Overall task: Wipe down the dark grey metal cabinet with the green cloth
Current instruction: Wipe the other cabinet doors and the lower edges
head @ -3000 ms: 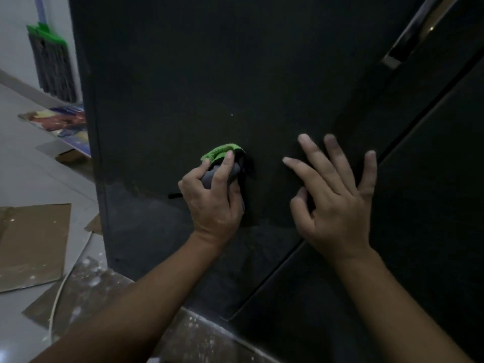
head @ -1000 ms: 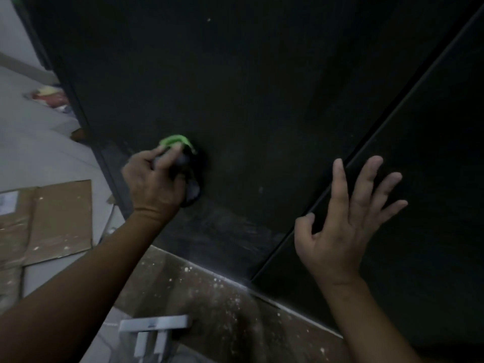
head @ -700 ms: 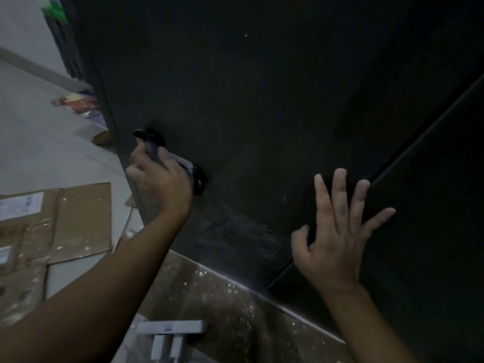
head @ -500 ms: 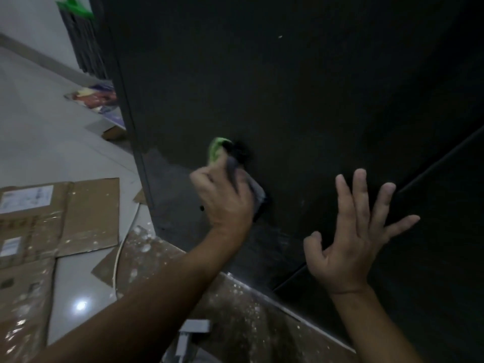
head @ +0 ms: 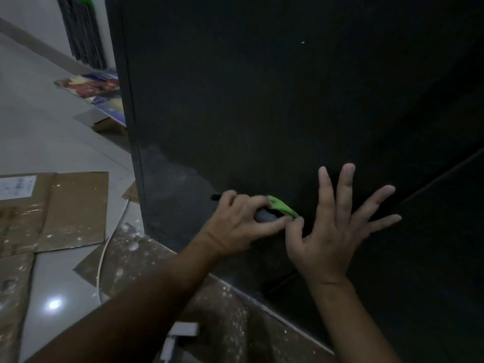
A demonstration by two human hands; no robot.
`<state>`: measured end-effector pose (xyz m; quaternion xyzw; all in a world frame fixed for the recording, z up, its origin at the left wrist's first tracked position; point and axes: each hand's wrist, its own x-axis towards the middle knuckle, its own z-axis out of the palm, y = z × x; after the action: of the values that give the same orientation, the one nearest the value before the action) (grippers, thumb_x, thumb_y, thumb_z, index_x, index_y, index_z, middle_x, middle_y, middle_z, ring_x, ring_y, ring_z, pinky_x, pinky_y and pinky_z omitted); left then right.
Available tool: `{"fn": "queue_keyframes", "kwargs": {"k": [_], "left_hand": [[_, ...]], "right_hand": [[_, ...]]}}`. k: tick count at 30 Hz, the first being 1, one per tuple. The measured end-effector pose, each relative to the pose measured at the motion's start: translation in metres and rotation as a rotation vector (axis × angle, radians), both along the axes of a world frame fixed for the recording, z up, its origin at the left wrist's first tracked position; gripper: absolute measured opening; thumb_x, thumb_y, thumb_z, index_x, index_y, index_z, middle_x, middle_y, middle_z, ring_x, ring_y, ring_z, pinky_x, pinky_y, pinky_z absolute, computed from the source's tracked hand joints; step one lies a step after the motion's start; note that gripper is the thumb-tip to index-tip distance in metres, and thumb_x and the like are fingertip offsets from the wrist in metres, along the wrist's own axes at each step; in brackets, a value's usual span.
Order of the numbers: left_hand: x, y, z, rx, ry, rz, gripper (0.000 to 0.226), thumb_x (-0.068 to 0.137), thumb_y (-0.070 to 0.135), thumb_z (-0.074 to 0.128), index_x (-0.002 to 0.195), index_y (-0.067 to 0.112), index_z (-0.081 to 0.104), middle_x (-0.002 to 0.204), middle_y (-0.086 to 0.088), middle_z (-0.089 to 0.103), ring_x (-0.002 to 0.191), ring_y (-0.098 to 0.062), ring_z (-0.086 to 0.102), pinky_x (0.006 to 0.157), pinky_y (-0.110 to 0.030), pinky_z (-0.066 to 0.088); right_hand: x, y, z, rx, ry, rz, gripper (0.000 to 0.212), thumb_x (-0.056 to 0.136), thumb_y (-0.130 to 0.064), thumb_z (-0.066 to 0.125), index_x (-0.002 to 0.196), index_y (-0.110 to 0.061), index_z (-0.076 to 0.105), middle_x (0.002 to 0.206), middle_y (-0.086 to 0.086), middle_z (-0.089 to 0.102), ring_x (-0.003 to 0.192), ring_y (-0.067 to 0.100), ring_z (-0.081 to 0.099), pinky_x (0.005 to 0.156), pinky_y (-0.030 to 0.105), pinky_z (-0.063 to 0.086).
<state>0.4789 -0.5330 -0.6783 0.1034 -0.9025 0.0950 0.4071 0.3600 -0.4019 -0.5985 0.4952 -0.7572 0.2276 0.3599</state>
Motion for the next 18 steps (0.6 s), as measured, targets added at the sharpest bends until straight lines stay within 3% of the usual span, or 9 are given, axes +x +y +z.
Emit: {"fn": "queue_keyframes", "kwargs": {"k": [2, 4, 7, 11, 13, 15, 18], "left_hand": [[0.018, -0.027, 0.012, 0.029, 0.054, 0.067, 0.055, 0.084, 0.052, 0.056, 0.136, 0.041, 0.041, 0.121, -0.01, 0.038, 0.098, -0.027, 0.044, 0.078, -0.04, 0.035], [0.039, -0.055, 0.019, 0.07, 0.084, 0.142, 0.055, 0.082, 0.051, 0.059, 0.135, 0.041, 0.045, 0.12, -0.012, 0.04, 0.098, -0.03, 0.048, 0.078, -0.042, 0.039], [0.068, -0.083, 0.019, 0.18, 0.124, 0.258, 0.057, 0.079, 0.047, 0.061, 0.133, 0.037, 0.047, 0.124, -0.013, 0.036, 0.105, -0.036, 0.046, 0.083, -0.049, 0.046], [0.078, -0.096, 0.011, 0.399, 0.355, 0.369, 0.048, 0.085, 0.031, 0.054, 0.133, 0.03, 0.045, 0.125, -0.017, 0.033, 0.111, -0.038, 0.042, 0.092, -0.047, 0.045], [0.074, -0.1, 0.005, 0.525, 0.506, 0.415, 0.047, 0.088, 0.024, 0.052, 0.134, 0.026, 0.042, 0.121, -0.024, 0.038, 0.108, -0.032, 0.043, 0.093, -0.035, 0.042], [0.068, -0.102, 0.0, 0.635, 0.667, 0.452, 0.042, 0.094, 0.023, 0.05, 0.135, 0.022, 0.041, 0.118, -0.019, 0.038, 0.105, -0.02, 0.041, 0.091, -0.027, 0.038], [0.06, -0.102, -0.003, 0.817, 0.832, 0.52, 0.044, 0.1, 0.032, 0.048, 0.141, 0.015, 0.043, 0.12, -0.01, 0.034, 0.104, -0.013, 0.04, 0.093, -0.026, 0.038]], "right_hand": [[-0.001, -0.004, -0.003, -0.002, 0.022, -0.047, 0.069, 0.092, -0.037, 0.05, 0.156, -0.03, 0.027, 0.167, -0.003, 0.0, 0.147, 0.039, -0.017, 0.109, 0.072, -0.016], [-0.004, -0.008, -0.008, -0.004, 0.028, -0.069, 0.063, 0.101, -0.043, 0.047, 0.158, -0.034, 0.023, 0.168, -0.003, -0.007, 0.148, 0.035, -0.026, 0.109, 0.072, -0.015], [-0.008, -0.01, -0.013, 0.003, 0.062, -0.09, 0.063, 0.105, -0.045, 0.046, 0.16, -0.034, 0.016, 0.167, -0.004, -0.017, 0.147, 0.033, -0.03, 0.108, 0.072, -0.016], [-0.008, -0.01, -0.015, 0.02, 0.06, -0.094, 0.065, 0.106, -0.043, 0.043, 0.162, -0.032, 0.011, 0.167, -0.002, -0.019, 0.146, 0.032, -0.032, 0.107, 0.073, -0.013], [-0.007, -0.012, -0.017, 0.001, 0.043, -0.069, 0.065, 0.106, -0.039, 0.044, 0.162, -0.03, 0.012, 0.167, -0.001, -0.018, 0.147, 0.032, -0.032, 0.108, 0.072, -0.013], [-0.006, -0.014, -0.019, -0.025, 0.031, -0.042, 0.065, 0.105, -0.035, 0.046, 0.162, -0.028, 0.015, 0.168, 0.0, -0.017, 0.147, 0.032, -0.031, 0.111, 0.067, -0.017], [-0.004, -0.017, -0.021, -0.028, 0.014, -0.016, 0.064, 0.105, -0.03, 0.046, 0.161, -0.027, 0.016, 0.168, -0.001, -0.014, 0.148, 0.031, -0.029, 0.111, 0.067, -0.016]]}}
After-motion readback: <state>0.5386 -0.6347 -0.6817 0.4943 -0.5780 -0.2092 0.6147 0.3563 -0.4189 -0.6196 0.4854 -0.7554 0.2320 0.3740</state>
